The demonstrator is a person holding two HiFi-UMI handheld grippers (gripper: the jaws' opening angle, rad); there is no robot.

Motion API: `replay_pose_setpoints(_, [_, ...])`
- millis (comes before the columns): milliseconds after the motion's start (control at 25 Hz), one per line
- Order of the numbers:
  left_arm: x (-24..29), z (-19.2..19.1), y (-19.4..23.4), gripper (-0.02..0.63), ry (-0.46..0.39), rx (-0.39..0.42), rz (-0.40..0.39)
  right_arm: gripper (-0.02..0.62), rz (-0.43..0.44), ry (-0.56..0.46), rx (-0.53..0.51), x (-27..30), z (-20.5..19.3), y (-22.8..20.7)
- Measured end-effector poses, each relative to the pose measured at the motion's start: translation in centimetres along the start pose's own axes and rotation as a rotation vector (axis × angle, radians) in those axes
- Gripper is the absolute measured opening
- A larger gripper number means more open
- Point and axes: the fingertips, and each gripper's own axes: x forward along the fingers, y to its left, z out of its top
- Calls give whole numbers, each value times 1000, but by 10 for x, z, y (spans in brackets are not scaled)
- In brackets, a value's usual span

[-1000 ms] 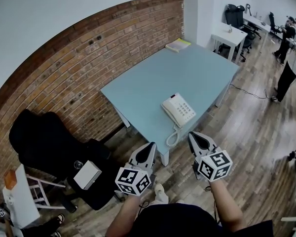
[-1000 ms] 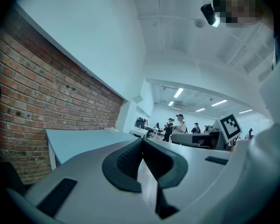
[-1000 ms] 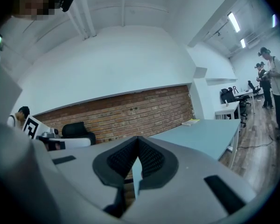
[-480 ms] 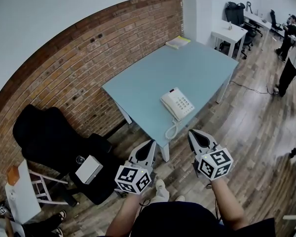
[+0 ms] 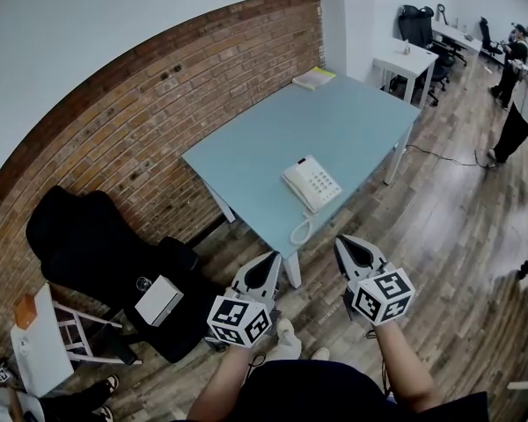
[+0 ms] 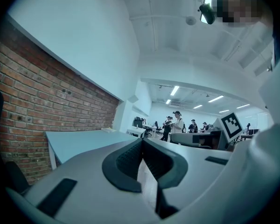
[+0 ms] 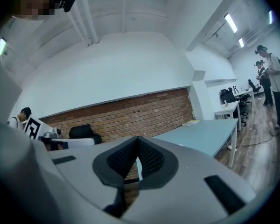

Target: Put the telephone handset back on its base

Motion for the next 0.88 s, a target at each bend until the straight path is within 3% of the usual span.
replay_pose_setpoints(880, [-20, -20, -24, 9, 16, -8, 23, 12, 15, 5, 14, -27, -13, 3])
